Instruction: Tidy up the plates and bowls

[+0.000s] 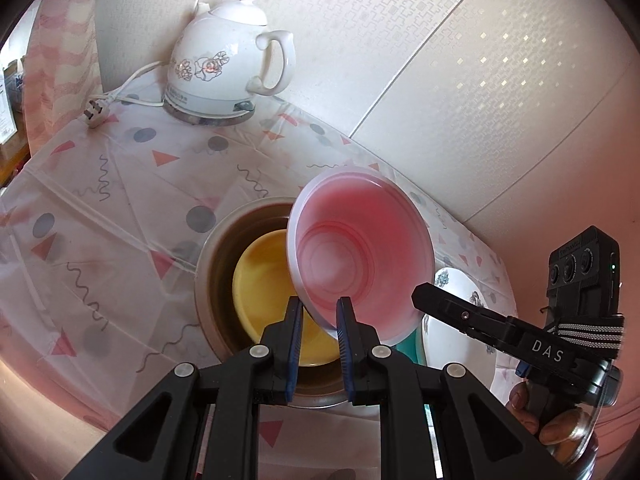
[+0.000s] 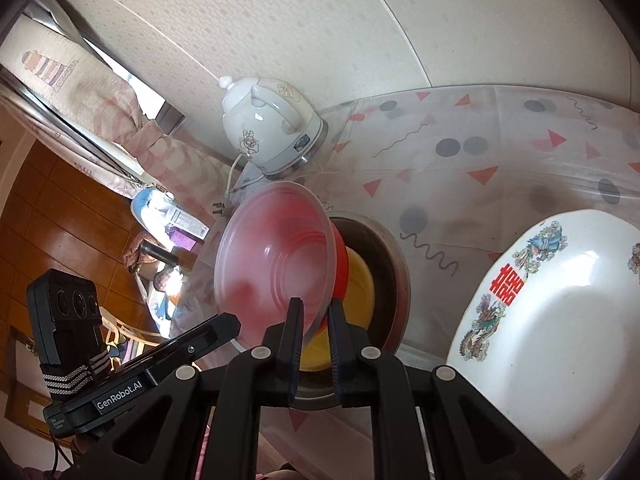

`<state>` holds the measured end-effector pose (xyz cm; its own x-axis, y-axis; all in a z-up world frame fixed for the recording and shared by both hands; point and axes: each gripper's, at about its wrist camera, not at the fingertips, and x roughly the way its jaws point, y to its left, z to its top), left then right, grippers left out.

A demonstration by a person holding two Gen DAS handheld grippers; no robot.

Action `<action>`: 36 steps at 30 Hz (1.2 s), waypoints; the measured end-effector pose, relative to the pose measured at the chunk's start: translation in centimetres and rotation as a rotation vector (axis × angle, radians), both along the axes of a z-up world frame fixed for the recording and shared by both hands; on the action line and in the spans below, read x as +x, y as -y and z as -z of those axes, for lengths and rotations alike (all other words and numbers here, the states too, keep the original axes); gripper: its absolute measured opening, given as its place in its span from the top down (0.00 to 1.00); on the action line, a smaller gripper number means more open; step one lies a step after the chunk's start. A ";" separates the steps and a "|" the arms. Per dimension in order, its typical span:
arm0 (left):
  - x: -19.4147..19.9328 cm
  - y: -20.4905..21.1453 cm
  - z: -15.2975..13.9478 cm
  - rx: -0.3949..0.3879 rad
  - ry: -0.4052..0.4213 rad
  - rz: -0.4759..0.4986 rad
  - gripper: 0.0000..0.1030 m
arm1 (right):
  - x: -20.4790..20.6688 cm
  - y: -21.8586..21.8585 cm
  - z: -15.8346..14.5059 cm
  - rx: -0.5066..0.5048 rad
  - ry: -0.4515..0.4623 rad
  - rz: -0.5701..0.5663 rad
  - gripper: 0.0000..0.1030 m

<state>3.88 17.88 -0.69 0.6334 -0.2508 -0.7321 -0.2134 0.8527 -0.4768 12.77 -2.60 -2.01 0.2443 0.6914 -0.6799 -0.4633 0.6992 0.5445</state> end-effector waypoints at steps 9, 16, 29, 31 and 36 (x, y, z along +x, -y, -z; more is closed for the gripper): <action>-0.6 -0.7 0.9 -0.009 -0.039 -0.023 0.84 | -0.6 -1.0 1.3 -0.033 -0.039 -0.030 0.86; -0.6 -0.9 2.3 -0.017 -0.081 -0.030 0.84 | -0.5 -1.4 2.5 -0.068 -0.069 -0.029 0.82; 0.1 -1.1 3.8 0.001 -0.142 -0.045 0.84 | -0.5 -1.8 3.0 -0.141 -0.001 -0.018 0.84; 0.2 -1.0 4.0 0.006 -0.146 -0.048 0.84 | -0.4 -1.9 3.1 -0.151 0.005 -0.013 0.87; 0.6 -0.7 3.9 0.038 -0.142 -0.041 0.84 | -0.2 -1.7 3.4 -0.177 0.017 -0.005 0.87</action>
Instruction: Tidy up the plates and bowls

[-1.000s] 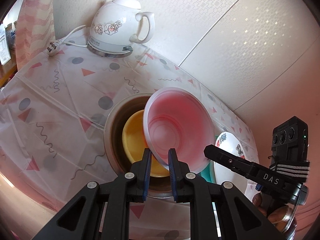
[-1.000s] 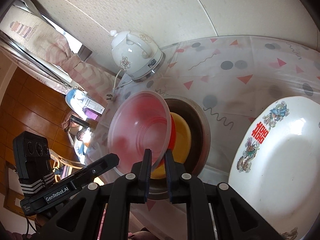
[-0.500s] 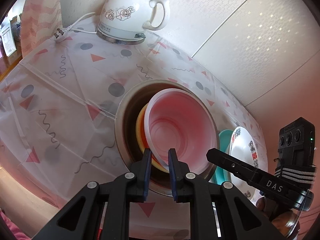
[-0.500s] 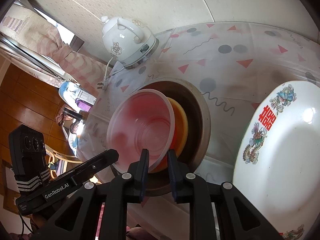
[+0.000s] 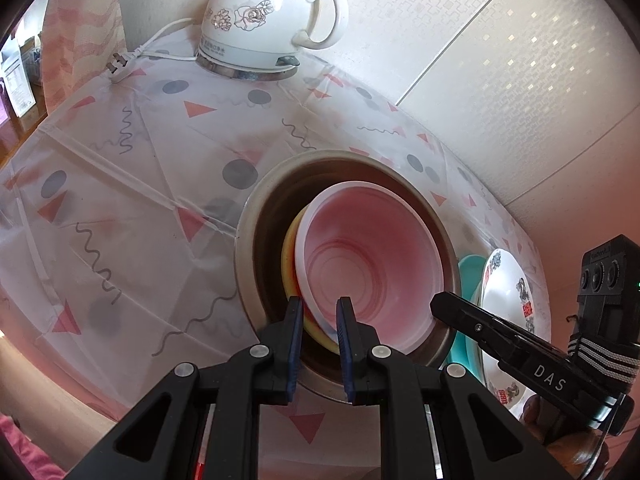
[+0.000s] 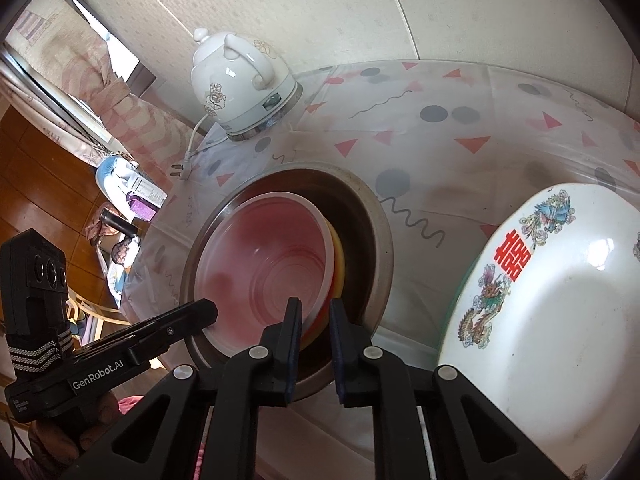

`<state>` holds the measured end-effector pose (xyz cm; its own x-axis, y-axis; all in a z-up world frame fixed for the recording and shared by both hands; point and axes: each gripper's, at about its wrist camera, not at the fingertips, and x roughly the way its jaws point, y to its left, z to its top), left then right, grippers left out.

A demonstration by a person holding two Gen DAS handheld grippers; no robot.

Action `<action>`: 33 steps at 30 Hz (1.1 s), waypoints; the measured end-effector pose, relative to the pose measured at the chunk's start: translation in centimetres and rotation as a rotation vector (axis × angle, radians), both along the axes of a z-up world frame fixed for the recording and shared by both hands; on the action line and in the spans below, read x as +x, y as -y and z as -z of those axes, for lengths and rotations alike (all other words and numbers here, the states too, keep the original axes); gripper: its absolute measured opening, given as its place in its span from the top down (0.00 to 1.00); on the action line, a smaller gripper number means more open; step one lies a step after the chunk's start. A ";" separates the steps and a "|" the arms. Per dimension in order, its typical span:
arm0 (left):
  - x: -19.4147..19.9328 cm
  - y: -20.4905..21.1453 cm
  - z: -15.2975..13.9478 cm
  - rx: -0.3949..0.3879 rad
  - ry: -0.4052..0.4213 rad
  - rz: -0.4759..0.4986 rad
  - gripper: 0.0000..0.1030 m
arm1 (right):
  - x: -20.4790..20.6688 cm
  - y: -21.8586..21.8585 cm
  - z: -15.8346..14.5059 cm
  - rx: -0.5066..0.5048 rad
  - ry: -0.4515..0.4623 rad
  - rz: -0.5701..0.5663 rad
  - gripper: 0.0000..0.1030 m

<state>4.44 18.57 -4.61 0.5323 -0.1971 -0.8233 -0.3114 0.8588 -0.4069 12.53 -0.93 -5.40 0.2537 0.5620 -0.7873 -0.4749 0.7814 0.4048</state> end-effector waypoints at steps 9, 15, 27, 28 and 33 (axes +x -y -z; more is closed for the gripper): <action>0.2 0.8 -0.2 0.088 0.006 0.025 0.84 | 0.1 -0.2 0.1 -0.022 0.008 -0.001 0.85; 0.1 1.0 -0.2 0.108 0.011 0.032 0.83 | 0.0 -0.4 0.1 -0.030 0.019 -0.008 0.85; 0.1 1.1 -0.1 0.140 0.008 0.037 0.83 | -0.3 -0.9 0.0 -0.059 0.046 -0.023 0.82; 0.1 1.1 0.0 0.140 0.007 0.036 0.83 | -0.3 -1.0 0.0 -0.061 0.048 -0.024 0.82; 0.2 1.2 -0.1 0.172 0.008 0.031 0.82 | -0.2 -1.6 0.0 -0.091 0.087 -0.037 0.82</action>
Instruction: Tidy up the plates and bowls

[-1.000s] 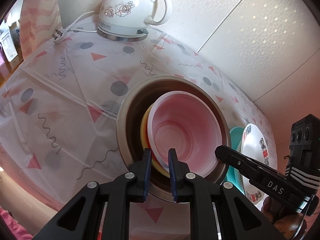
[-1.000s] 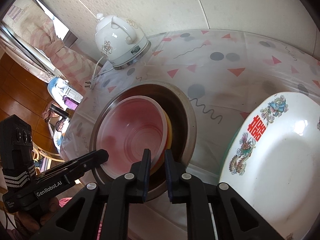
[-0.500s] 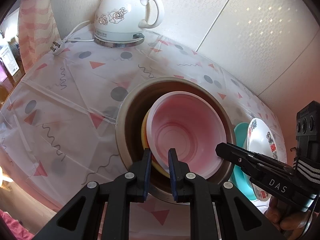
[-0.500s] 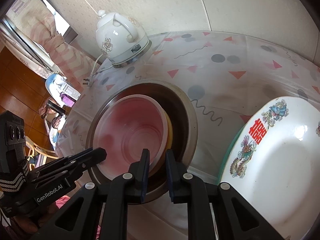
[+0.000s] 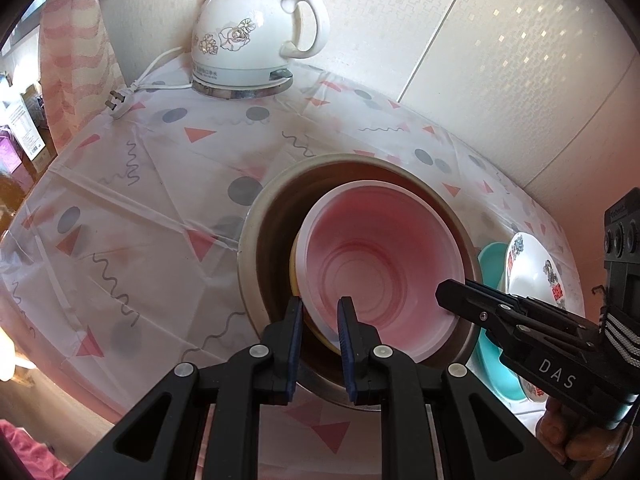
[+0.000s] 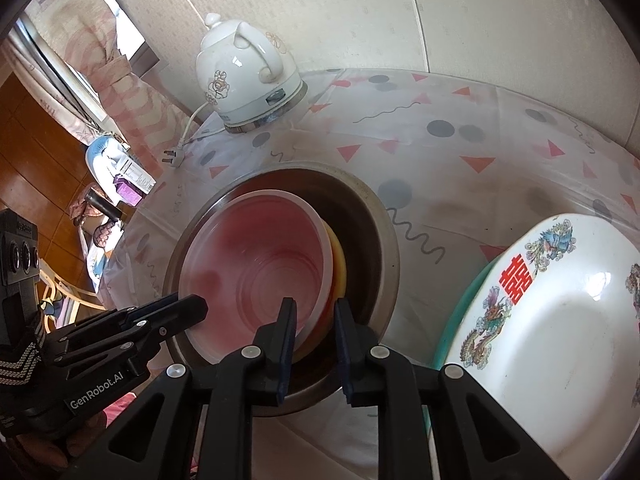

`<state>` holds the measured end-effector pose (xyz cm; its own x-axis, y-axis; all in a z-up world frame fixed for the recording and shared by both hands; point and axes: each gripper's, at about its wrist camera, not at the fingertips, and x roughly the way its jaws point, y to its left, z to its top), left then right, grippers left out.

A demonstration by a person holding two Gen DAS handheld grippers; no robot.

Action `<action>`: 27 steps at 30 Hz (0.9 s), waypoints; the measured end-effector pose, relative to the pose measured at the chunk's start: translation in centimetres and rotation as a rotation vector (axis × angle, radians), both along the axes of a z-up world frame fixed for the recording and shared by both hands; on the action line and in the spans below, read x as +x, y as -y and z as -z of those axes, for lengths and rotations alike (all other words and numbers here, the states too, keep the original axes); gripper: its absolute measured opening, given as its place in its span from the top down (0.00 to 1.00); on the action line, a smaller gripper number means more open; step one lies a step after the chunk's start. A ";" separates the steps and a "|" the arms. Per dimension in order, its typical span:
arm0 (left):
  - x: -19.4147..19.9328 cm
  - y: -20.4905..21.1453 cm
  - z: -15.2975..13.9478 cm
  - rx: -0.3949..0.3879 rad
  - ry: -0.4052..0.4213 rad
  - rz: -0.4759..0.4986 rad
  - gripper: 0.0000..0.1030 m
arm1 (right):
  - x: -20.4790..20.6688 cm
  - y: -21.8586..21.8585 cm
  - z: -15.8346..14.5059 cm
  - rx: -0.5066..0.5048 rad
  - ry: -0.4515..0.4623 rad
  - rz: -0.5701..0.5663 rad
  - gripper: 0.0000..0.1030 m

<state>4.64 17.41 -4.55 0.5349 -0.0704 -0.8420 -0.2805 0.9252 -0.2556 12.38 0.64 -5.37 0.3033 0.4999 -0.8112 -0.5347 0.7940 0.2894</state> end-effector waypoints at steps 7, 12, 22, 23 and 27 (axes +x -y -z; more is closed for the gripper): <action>0.7 0.3 -0.1 0.065 -0.001 0.005 0.83 | 1.0 -0.2 -0.2 -0.005 0.024 0.014 0.88; 0.5 0.3 -0.1 0.064 -0.003 0.003 0.82 | 1.1 0.1 0.0 0.008 0.002 0.017 0.86; 0.1 0.0 -0.2 0.045 0.013 -0.005 0.82 | 1.1 0.8 -0.1 0.041 -0.015 0.040 0.81; 0.1 0.0 -0.3 0.049 0.015 -0.005 0.82 | 1.0 0.8 -0.2 0.040 -0.012 0.042 0.81; -0.2 0.1 -0.8 0.085 0.036 -0.012 0.82 | 0.9 1.2 -0.5 0.050 -0.008 0.055 0.81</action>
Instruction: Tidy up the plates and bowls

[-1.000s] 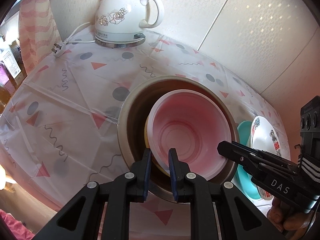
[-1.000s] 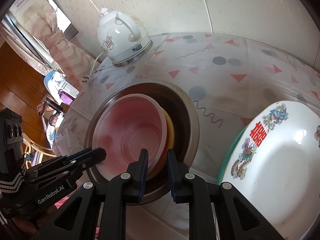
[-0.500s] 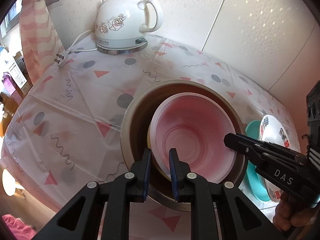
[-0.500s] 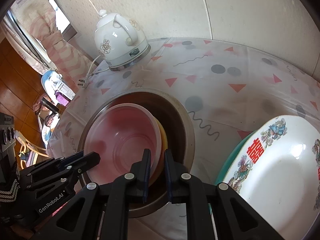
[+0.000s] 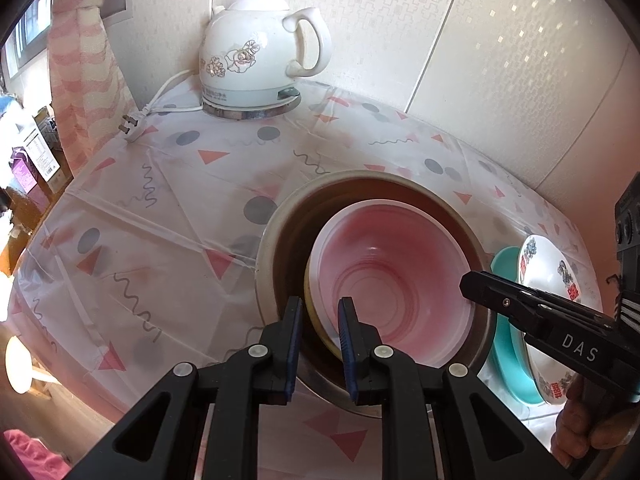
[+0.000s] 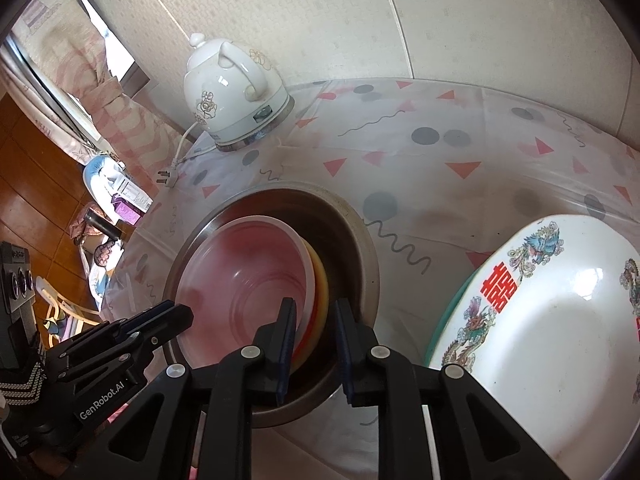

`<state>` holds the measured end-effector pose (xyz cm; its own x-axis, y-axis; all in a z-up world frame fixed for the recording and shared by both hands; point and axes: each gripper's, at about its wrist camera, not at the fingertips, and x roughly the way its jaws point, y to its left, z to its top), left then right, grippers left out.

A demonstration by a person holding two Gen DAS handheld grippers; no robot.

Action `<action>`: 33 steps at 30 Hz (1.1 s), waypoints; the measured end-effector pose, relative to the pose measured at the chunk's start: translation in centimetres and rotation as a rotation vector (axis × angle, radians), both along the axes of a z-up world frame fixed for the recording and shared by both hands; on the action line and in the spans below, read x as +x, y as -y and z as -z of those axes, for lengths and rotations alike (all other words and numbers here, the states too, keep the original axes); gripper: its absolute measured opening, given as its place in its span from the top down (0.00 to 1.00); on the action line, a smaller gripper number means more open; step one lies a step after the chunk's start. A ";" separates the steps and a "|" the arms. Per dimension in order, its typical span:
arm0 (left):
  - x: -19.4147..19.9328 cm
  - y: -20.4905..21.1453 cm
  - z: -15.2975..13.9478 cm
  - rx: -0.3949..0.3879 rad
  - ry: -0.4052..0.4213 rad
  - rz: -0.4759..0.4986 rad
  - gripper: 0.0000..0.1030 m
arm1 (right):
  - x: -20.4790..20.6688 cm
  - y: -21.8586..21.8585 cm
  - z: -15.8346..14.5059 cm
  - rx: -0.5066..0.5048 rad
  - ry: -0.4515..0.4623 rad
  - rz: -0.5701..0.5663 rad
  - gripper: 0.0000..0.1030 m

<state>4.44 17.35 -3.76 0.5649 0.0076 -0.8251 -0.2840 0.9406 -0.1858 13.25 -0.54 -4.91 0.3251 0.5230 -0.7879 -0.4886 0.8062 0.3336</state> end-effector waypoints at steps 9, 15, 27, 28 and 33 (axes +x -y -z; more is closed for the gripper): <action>-0.7 -1.2 -0.6 0.006 0.038 -0.030 0.82 | -0.3 0.8 -0.5 0.021 0.013 0.023 0.81; -1.5 -3.0 -0.5 -0.027 0.048 -0.078 0.82 | -0.2 2.1 -0.7 0.037 0.006 0.067 0.74; -1.9 -3.1 0.4 -0.080 0.040 -0.050 0.82 | -0.1 3.4 0.3 0.028 -0.014 0.088 0.74; -1.8 -2.9 0.5 -0.071 0.037 -0.045 0.82 | -0.1 3.3 0.3 0.025 -0.013 0.082 0.74; -1.4 -2.3 0.8 -0.038 0.031 -0.019 0.82 | -0.3 2.6 0.5 0.009 -0.002 0.053 0.74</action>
